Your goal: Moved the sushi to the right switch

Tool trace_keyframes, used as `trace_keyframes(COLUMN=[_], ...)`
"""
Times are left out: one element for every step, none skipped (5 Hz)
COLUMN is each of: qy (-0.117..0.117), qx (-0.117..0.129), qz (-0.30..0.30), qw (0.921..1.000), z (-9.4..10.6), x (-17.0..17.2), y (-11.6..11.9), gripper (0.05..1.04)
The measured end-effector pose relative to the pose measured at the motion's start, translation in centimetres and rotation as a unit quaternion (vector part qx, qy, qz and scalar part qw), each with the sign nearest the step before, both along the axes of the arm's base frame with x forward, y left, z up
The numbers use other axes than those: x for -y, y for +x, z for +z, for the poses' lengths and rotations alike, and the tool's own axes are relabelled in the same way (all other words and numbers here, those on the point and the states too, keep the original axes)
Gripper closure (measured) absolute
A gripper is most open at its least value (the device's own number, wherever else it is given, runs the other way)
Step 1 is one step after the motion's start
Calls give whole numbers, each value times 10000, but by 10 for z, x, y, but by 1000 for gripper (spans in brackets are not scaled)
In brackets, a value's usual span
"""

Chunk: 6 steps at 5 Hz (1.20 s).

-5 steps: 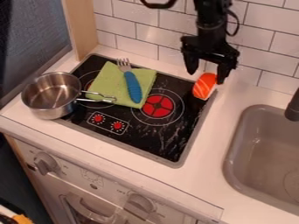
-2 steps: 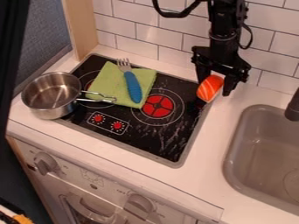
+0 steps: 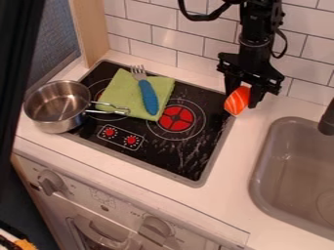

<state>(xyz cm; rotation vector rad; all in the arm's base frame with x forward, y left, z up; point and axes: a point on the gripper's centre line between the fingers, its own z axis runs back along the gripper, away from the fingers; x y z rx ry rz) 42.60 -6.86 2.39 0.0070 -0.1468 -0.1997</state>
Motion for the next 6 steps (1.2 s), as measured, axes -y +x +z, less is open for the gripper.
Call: trace_keyframes(qy=[39,39,47,79,26,-111], qx=[-40,-40,-24,-83,281,276], qz=[0,0,-76,-156,-169,-151], qw=[10000,10000,10000,9998,9995,9994], z=[0,0,1,17,55,64], x=[-1,-1,-1,-1,-2,-9], y=[-1,-1,-1,-4,-10,-26], gripper=[517,518,517,518,518,518])
